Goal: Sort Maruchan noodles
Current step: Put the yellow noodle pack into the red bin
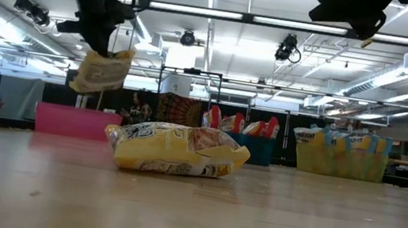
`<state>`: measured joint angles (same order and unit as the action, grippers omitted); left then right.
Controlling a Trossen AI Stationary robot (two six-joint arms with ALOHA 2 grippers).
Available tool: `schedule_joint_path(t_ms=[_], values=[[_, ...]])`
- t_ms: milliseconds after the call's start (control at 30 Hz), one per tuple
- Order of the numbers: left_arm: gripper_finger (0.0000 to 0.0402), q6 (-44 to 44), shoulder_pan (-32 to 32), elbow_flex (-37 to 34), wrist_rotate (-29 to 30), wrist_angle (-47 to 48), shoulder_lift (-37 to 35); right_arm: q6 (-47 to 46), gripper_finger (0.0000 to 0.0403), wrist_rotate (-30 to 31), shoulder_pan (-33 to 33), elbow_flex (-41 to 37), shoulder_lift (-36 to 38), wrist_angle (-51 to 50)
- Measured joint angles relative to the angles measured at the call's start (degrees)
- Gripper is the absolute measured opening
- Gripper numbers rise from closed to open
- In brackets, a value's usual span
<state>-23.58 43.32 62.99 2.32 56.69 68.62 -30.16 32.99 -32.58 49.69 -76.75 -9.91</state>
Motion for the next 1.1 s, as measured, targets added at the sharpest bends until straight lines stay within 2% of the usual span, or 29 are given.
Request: schedule_joint_path(t_ms=[200, 333, 600, 833, 967, 1100], values=[[0.0001, -3.2, 12.2, -4.8, -11.6, -9.2, 0.0, -0.4, 0.0141, 0.4, -1.2, 0.0, 0.0, 1.5], [0.0001, -8.1, 17.6, -9.6, -16.5, -16.6, 0.0, -0.4, 0.0141, 0.4, -1.8, 0.0, 0.0, 1.8], [0.0002, -20.2, 22.5, -15.4, -16.2, -34.8, 0.0, -2.8, 0.0141, 0.2, -2.7, 0.0, 0.0, 1.7], [0.0002, -27.1, 22.3, -19.2, -16.1, -33.6, 0.0, -3.0, 0.0141, 0.4, -3.5, 0.0, 0.0, 1.7], [0.0003, -28.8, 22.5, -21.4, -16.5, -37.1, 0.0, -3.0, 0.0141, 0.4, -3.5, 0.0, 0.0, 1.7], [0.0003, -30.2, 22.5, -22.6, -20.0, -38.7, 0.0, -3.0, 0.0141, 0.4, -3.5, 0.0, 0.0, 1.7]])
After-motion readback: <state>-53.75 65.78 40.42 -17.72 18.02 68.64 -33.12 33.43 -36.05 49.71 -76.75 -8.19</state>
